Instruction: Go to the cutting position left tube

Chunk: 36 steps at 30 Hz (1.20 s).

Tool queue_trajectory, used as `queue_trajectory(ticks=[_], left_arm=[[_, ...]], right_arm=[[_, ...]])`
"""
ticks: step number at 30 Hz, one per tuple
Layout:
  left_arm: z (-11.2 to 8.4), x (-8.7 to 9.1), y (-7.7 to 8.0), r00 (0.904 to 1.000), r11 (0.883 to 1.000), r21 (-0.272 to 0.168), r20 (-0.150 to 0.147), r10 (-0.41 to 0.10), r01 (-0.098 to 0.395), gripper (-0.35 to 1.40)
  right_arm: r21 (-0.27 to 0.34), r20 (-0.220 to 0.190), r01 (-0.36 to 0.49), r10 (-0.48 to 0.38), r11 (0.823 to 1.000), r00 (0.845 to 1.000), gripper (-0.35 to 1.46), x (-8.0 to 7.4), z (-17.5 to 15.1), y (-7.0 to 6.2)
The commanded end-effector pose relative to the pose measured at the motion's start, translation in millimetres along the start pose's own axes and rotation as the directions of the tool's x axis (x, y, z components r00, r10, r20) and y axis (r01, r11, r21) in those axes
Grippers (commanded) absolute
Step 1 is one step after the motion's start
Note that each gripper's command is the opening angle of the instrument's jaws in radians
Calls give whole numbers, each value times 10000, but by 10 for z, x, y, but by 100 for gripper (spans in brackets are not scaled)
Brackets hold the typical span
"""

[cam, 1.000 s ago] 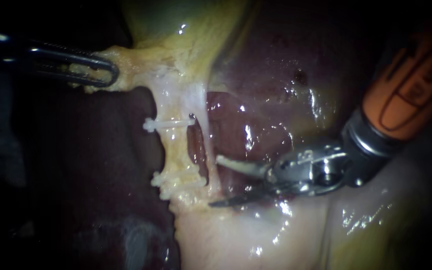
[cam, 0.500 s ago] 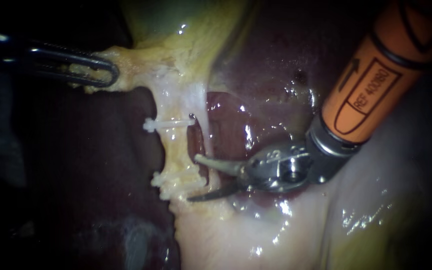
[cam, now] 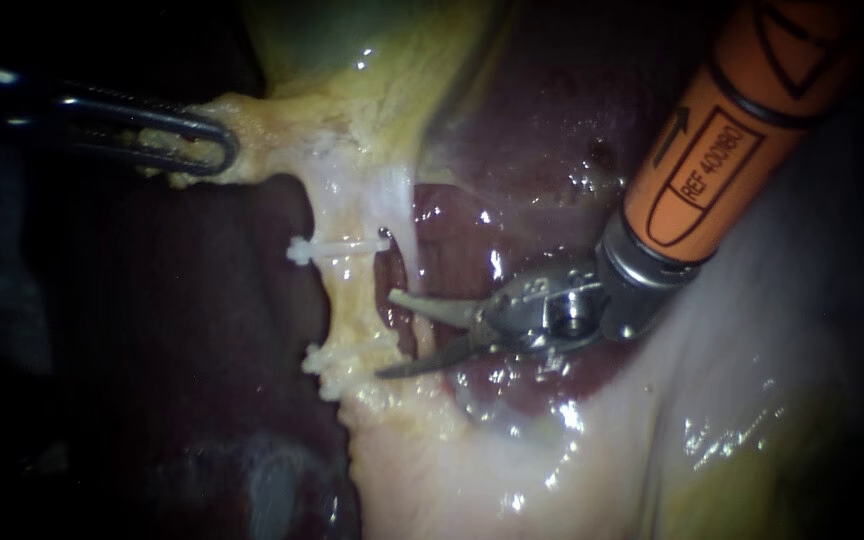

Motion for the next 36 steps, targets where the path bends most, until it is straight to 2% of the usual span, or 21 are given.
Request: queue_trajectory(ticks=[1,10,20,23,25,36], left_arm=[[0,0,0,10000,10000,1,1,3,-3,-35],[1,0,0,10000,10000,3,0,4,-4,-35],[1,0,0,10000,10000,4,0,4,-4,-35],[1,0,0,10000,10000,3,0,5,-5,-35],[1,0,0,10000,10000,3,0,4,-4,-35],[1,0,0,10000,10000,3,0,4,-4,-35]], right_arm=[[34,9,7,-7,10000,10000,138,0,0,1],[571,112,146,-153,9983,9998,136,-3,11,25],[1299,391,-370,322,9908,9987,136,-16,28,43],[1542,141,-584,569,9863,9983,136,-17,28,49],[1868,-255,-800,862,9791,9960,136,-17,28,53],[2695,-870,-1448,1738,9521,9809,135,-13,33,57]])
